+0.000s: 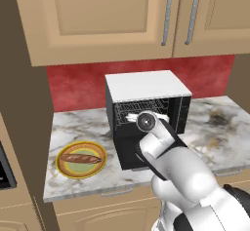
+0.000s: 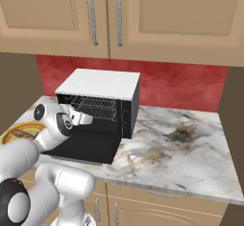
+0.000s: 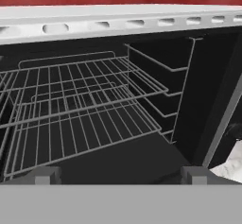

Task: Pull the toaster oven rack outwards. Pick up the baguette from the plate and place it on the toaster oven rack. Close the toaster oven door fully and set the temperature to the lowest setting.

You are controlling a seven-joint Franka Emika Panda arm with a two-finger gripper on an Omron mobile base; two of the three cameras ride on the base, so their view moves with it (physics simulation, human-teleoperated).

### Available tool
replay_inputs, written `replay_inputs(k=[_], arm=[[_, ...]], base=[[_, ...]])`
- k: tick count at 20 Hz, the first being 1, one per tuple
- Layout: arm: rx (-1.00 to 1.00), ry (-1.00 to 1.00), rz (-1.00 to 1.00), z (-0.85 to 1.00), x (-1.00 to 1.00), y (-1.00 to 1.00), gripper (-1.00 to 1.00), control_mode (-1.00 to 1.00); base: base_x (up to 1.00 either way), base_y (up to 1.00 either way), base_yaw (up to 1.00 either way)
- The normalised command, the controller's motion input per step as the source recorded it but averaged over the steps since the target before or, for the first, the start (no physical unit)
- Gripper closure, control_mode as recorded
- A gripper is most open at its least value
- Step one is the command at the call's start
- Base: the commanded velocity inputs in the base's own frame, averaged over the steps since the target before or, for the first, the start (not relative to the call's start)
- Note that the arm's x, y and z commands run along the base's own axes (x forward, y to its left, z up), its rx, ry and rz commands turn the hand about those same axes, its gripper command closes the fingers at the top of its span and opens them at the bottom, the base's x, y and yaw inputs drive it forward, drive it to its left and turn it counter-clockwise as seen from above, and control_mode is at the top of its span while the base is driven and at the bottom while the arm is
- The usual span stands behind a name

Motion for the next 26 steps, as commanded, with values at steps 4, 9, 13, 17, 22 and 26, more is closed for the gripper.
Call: replay_inputs(k=[4,9,13,17,22,26], arm=[[0.00,-0.04,0.05,-0.24,0.09,-0.10,-1.00,-1.00],[0.00,-0.11,0.05,-0.19,0.05,-0.22,-1.00,-1.00],[0.00,-0.09,0.05,-0.26,0.05,-0.21,-1.00,-1.00],[0.00,-0.06,0.05,-0.28,0.09,-0.15,-1.00,-1.00],[0.00,-0.06,0.05,-0.24,0.10,-0.11,-1.00,-1.00],[0.00,-0.03,0.06,-0.26,0.08,-0.10,-1.00,-1.00]], base=[[0.00,0.00,0.00],[0.00,0.00,0.00],[0.00,0.00,0.00],[0.00,0.00,0.00],[0.00,0.00,0.00],[0.00,0.00,0.00]])
